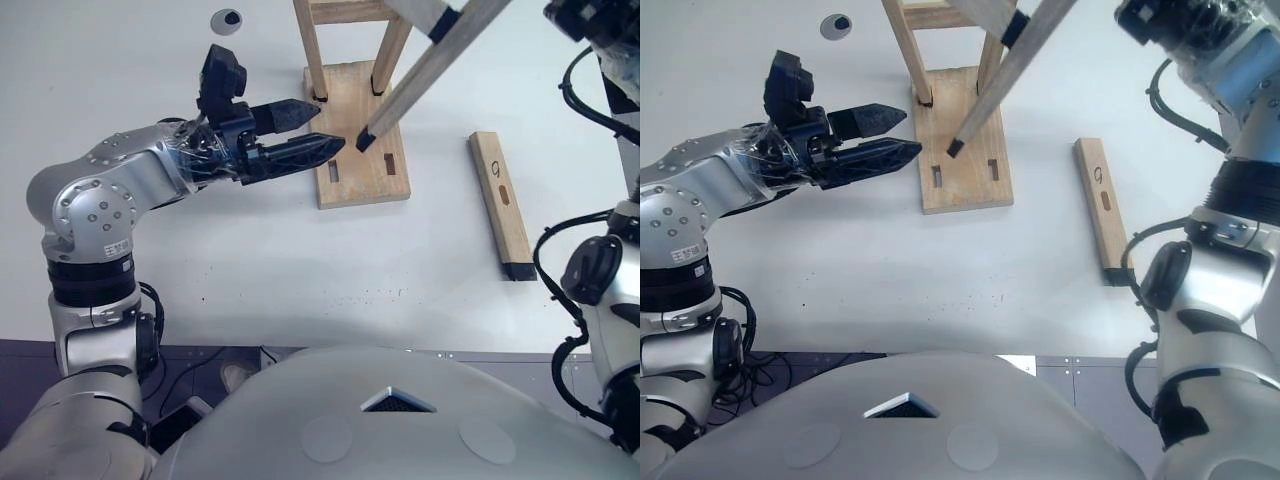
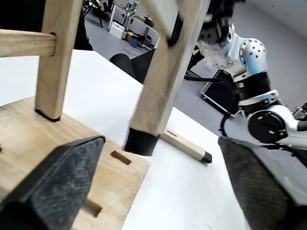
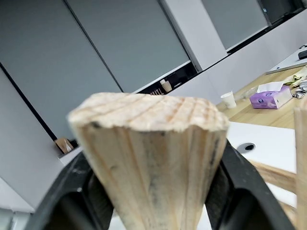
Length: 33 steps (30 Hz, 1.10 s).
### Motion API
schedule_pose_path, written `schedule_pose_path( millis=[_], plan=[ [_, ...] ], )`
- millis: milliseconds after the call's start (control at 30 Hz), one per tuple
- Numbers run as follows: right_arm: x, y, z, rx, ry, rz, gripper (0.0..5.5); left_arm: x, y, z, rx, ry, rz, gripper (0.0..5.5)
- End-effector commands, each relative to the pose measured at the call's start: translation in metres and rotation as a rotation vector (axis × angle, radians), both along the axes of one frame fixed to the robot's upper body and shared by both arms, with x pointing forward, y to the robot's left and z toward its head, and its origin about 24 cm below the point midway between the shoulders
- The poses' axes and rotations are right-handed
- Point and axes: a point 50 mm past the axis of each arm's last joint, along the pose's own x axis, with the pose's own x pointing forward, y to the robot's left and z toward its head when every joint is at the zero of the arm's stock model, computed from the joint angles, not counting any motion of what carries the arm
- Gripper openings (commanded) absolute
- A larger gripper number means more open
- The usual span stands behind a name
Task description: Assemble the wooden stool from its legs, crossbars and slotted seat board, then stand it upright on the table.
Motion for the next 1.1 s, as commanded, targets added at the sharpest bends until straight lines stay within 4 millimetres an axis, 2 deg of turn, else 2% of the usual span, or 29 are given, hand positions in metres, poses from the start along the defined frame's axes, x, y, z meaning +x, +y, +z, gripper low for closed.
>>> schedule_pose_path(
  millis=[33, 167, 767, 967, 1100],
  plan=[
    [0.006, -0.009, -0.018, -0.08, 0.01, -0.035, 2.09, 0.003, 0.003, -0.003, 0.022, -0.004, 0.042, 4.95],
    [0.009, -0.015, -0.032, -0.145, 0.021, -0.065, 2.09, 0.003, 0.003, -0.005, 0.027, -0.005, 0.044, 5.39],
    [0.015, -0.03, -0.053, -0.293, 0.031, -0.112, 2.08, 0.009, 0.002, -0.01, 0.044, -0.005, 0.07, 5.4],
    [0.008, -0.033, -0.041, -0.252, 0.027, -0.062, 2.08, 0.011, 0.002, -0.012, 0.042, -0.002, 0.086, 5.4],
    [0.01, -0.033, -0.044, -0.274, 0.039, -0.063, 2.07, 0.011, 0.002, -0.014, 0.042, -0.002, 0.1, 5.4]
  ],
)
